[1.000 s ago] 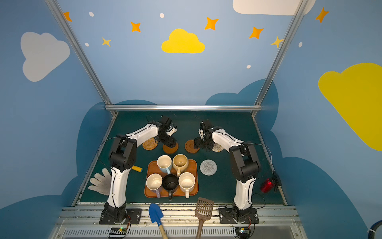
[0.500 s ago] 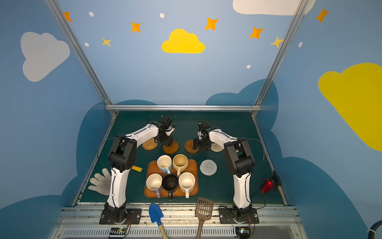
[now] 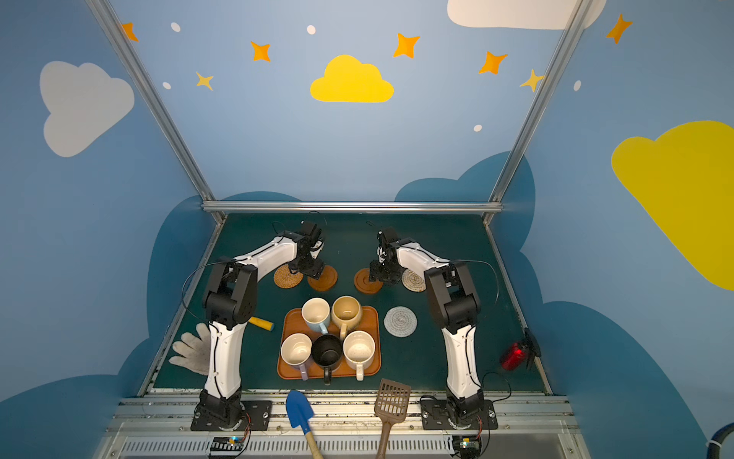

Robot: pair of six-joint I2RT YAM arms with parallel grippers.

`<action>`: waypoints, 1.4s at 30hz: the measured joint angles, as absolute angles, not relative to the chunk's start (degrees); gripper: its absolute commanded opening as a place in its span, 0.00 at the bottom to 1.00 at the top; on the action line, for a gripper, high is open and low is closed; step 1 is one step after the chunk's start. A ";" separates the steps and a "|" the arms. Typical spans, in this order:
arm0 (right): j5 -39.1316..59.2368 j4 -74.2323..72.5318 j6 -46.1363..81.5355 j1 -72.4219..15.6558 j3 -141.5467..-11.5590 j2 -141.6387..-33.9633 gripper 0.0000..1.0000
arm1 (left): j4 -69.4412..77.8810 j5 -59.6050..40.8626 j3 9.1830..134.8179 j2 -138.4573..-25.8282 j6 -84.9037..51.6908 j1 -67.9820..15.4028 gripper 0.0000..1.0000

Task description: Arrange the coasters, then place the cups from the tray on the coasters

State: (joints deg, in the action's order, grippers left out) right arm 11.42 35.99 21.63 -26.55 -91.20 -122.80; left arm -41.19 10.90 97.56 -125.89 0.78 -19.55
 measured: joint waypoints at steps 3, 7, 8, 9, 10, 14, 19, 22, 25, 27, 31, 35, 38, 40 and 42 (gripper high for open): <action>10.48 36.29 21.82 -27.31 -93.38 -124.22 0.56 | -41.50 10.48 97.65 -125.89 0.60 -19.51 0.74; 8.86 36.49 21.87 -28.64 -96.55 -126.23 0.56 | -41.63 10.20 97.65 -125.78 0.51 -19.51 0.74; 8.40 36.67 21.87 -28.93 -97.27 -126.67 0.56 | -41.63 10.17 97.65 -125.62 0.43 -19.49 0.74; 7.77 36.95 21.82 -29.19 -98.02 -127.13 0.56 | -41.69 10.17 97.65 -125.38 0.38 -19.49 0.74; 7.14 37.34 21.78 -29.43 -98.61 -127.48 0.56 | -41.78 10.15 97.65 -125.05 0.36 -19.49 0.74; 4.73 39.05 21.08 -30.20 -100.20 -128.25 0.58 | -42.26 10.13 97.65 -123.37 -0.14 -19.16 0.74; 3.40 36.40 19.84 -30.57 -96.99 -126.50 0.60 | -42.19 9.58 96.55 -120.57 -0.47 -18.76 0.74; 2.83 35.18 19.27 -30.57 -94.45 -124.99 0.60 | -42.13 8.82 96.20 -118.89 -0.51 -18.70 0.74; 2.31 34.65 19.03 -30.63 -93.78 -124.73 0.59 | -41.89 8.34 96.20 -117.99 -0.71 -18.72 0.74; 1.54 34.68 18.90 -31.00 -93.84 -124.81 0.60 | -41.89 7.94 96.20 -117.69 -0.91 -18.76 0.74; -1.39 36.51 18.31 -32.12 -95.92 -126.13 0.60 | -41.78 7.25 95.94 -117.10 -1.43 -18.83 0.75; -3.64 38.17 17.93 -32.77 -100.09 -128.73 0.59 | -41.67 6.74 94.83 -115.61 -1.85 -18.83 0.75; -3.90 38.41 17.91 -32.67 -102.32 -130.08 0.59 | -41.60 6.04 94.59 -114.67 -2.02 -18.83 0.75; -3.90 38.54 17.82 -32.67 -103.00 -130.47 0.59 | -41.52 5.74 94.59 -114.28 -2.20 -18.90 0.75; -3.84 38.87 17.72 -32.67 -103.44 -130.69 0.59 | -41.52 5.52 94.59 -114.08 -2.50 -18.96 0.75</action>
State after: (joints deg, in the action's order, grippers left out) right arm -3.84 38.87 17.72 -32.67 -103.44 -130.69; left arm -41.52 5.52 94.59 -114.08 -2.50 -18.96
